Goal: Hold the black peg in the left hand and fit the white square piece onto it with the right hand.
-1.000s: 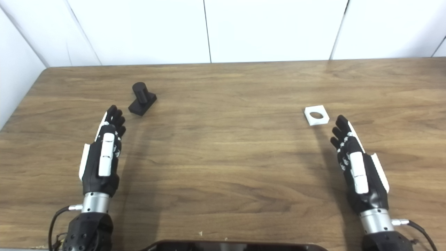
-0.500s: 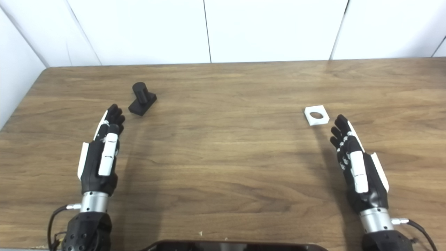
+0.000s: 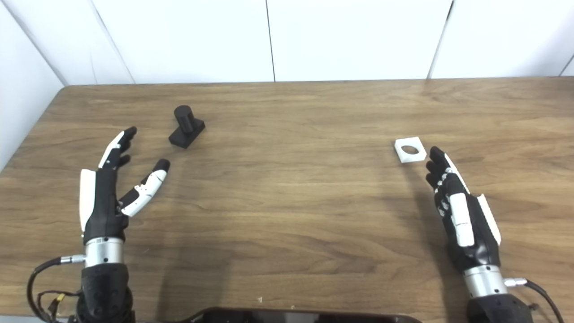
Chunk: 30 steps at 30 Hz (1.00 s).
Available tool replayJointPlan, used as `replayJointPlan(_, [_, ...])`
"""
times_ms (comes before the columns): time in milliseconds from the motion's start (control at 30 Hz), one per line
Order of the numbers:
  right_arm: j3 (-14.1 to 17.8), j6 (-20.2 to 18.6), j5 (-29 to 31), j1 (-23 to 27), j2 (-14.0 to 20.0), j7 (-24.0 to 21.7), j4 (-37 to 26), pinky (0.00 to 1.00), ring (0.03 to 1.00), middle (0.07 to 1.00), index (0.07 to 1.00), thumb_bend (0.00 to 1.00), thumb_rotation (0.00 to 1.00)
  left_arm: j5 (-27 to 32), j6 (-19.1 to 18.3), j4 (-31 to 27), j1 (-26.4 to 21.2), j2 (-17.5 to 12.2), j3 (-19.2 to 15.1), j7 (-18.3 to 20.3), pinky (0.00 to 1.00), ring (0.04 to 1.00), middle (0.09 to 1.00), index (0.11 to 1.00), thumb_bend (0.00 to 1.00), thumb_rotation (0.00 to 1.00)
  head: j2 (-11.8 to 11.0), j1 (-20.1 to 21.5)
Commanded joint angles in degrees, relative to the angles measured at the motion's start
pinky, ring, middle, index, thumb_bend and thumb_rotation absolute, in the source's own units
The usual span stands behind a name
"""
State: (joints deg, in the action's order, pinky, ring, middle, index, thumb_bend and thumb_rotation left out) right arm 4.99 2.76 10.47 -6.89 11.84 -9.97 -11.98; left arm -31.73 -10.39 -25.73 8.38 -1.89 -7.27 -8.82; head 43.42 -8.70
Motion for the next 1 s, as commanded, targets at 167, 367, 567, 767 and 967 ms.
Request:
replayJointPlan(167, [-0.16,1.08,-0.11,0.94,-0.49,0.2,0.54,0.97,0.965,0.97,0.927,0.62,0.96,-11.96,-3.92,0.38,-3.31,-2.51,1.59,0.18,0.81,0.884,0.879,0.807,0.67,0.34,-0.32,-0.02])
replayJointPlan(367, [-0.34,1.45,-1.09,0.76,-0.91,0.72,0.88,0.97,0.96,0.96,0.917,0.63,0.96,-17.95,-5.1,2.31,-6.55,-6.31,3.02,2.01,0.85,0.917,0.881,0.788,0.7,0.41,-0.91,0.05])
replayJointPlan(567, [-0.48,2.24,-1.82,0.68,-1.1,0.9,1.44,0.97,0.964,0.959,0.915,0.64,0.96,-22.57,-7.08,4.42,-9.98,-9.34,4.52,4.53,0.96,0.945,0.897,0.757,0.71,0.46,-1.38,0.14])
replayJointPlan(767, [-0.66,2.52,-3.21,0.45,-1.48,1.45,1.59,0.95,0.957,0.953,0.913,0.64,0.97,-24.44,-7.85,7.24,-12.88,-11.08,5.4,5.59,1.0,0.967,0.908,0.742,0.74,0.51,-1.63,0.3])
replayJointPlan(967, [-0.61,2.98,-3.96,0.33,-1.92,1.62,1.89,0.94,0.953,0.948,0.911,0.64,0.97,-25.33,-8.78,10.23,-15.61,-12.34,6.61,6.82,1.0,0.972,0.923,0.751,0.77,0.53,-1.9,0.48])
